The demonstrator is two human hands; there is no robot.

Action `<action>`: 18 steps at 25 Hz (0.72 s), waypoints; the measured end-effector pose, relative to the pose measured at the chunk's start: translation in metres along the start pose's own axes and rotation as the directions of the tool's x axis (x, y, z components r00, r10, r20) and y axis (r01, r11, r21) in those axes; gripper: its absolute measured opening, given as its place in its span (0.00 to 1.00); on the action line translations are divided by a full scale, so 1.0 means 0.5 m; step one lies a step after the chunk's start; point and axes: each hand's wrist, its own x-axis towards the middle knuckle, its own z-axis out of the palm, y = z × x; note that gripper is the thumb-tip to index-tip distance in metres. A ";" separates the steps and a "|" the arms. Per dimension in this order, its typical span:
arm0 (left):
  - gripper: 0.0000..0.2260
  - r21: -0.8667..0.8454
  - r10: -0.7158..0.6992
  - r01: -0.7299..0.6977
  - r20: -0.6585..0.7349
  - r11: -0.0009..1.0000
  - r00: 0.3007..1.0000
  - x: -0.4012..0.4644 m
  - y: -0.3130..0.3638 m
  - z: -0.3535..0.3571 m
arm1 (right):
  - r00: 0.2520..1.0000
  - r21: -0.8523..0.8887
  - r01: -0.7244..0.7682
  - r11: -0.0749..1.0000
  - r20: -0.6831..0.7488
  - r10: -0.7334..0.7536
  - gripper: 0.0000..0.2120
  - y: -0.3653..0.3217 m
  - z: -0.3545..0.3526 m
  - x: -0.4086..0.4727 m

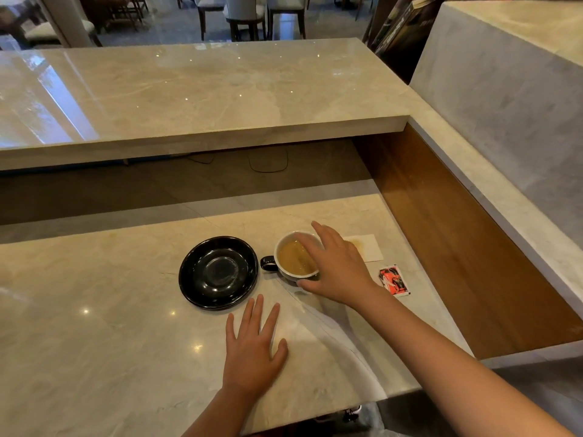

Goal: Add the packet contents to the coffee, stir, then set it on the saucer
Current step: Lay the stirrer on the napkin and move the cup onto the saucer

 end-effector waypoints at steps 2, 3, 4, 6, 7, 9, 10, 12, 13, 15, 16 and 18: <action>0.29 -0.002 0.002 -0.002 -0.005 1.000 1.000 -0.001 0.001 -0.001 | 0.995 -0.052 -0.006 0.999 0.098 0.011 0.42 -0.009 0.000 0.031; 0.29 -0.004 0.005 -0.005 -0.010 1.000 1.000 -0.001 0.001 -0.002 | 0.989 -0.075 -0.009 0.997 0.143 0.020 0.43 -0.012 0.003 0.045; 0.29 -0.007 0.009 -0.009 -0.014 1.000 1.000 -0.001 0.001 -0.003 | 0.982 -0.097 -0.010 0.995 0.187 0.028 0.44 -0.014 0.006 0.058; 0.29 -0.010 0.012 -0.012 -0.018 1.000 1.000 0.000 0.002 -0.004 | 0.967 -0.138 -0.005 0.990 0.251 0.040 0.46 -0.017 0.011 0.079; 0.29 -0.011 0.009 -0.009 -0.020 1.000 1.000 -0.001 0.002 -0.004 | 0.962 -0.154 0.005 0.988 0.270 0.037 0.47 -0.019 0.014 0.088; 0.28 -0.014 0.005 -0.005 -0.017 1.000 1.000 -0.001 0.001 -0.004 | 0.958 -0.173 0.026 0.985 0.287 0.025 0.49 -0.022 0.015 0.102; 0.28 -0.017 0.004 -0.004 -0.017 1.000 1.000 -0.001 0.001 -0.005 | 0.957 -0.176 0.033 0.984 0.290 0.020 0.49 -0.022 0.015 0.107; 0.28 -0.018 0.008 -0.008 -0.014 1.000 1.000 -0.002 0.001 -0.007 | 0.959 -0.178 0.044 0.983 0.284 0.009 0.49 -0.019 0.014 0.115; 0.28 -0.015 0.009 -0.009 -0.014 1.000 1.000 -0.002 0.002 -0.008 | 0.960 -0.171 0.046 0.984 0.280 0.004 0.48 -0.017 0.013 0.117; 0.28 -0.011 0.007 -0.007 -0.012 1.000 1.000 -0.002 0.002 -0.010 | 0.962 -0.135 0.044 0.990 0.272 -0.006 0.48 -0.013 0.015 0.118; 0.28 -0.013 0.005 -0.005 -0.011 1.000 1.000 -0.002 0.003 -0.010 | 0.964 -0.123 0.044 0.991 0.267 -0.010 0.47 -0.010 0.017 0.118; 0.28 -0.022 0.002 -0.003 -0.011 1.000 1.000 -0.003 0.003 -0.011 | 0.968 -0.125 0.055 0.991 0.248 -0.022 0.47 -0.007 0.020 0.118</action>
